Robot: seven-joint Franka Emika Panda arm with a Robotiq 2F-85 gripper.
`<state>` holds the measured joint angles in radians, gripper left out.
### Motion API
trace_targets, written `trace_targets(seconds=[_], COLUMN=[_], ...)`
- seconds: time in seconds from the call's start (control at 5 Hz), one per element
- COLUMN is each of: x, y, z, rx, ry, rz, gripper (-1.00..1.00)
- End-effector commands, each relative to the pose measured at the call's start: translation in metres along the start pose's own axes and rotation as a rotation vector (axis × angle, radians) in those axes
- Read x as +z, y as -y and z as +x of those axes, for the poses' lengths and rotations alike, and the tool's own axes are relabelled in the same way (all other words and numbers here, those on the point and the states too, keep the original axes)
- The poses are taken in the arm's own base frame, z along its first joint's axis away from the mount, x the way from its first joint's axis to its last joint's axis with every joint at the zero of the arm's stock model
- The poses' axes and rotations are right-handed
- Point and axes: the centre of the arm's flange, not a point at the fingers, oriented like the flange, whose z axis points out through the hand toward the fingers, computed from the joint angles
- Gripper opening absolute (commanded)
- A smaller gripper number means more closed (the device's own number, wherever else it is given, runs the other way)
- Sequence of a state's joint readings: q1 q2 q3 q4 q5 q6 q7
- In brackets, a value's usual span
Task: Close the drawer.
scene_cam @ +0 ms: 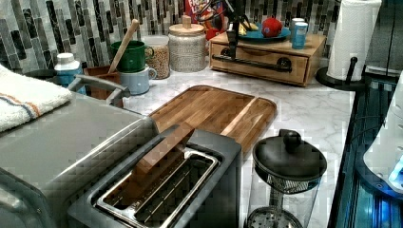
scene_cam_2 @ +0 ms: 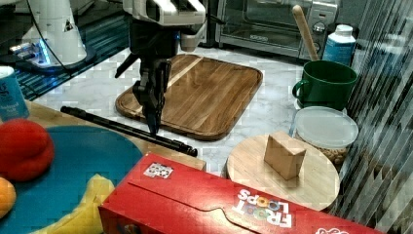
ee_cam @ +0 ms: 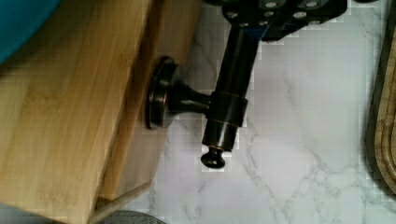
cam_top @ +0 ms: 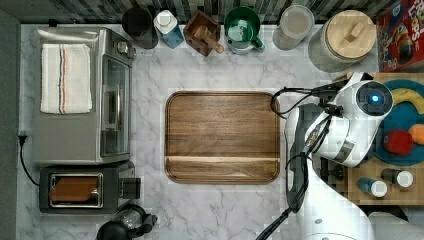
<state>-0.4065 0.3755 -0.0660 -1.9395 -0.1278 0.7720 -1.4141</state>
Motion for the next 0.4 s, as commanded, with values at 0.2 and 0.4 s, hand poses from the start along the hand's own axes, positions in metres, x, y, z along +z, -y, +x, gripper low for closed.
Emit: trace_targets(seconds=[0.2,0.4], x=[0.0713,0.0691], y=[-0.1088,-0.1056], z=[-0.0977,-0.0993], rx=[0.071,0.088], ry=[0.100,0.136], rz=[-0.106,-0.074], gripper=[-1.00,-1.00])
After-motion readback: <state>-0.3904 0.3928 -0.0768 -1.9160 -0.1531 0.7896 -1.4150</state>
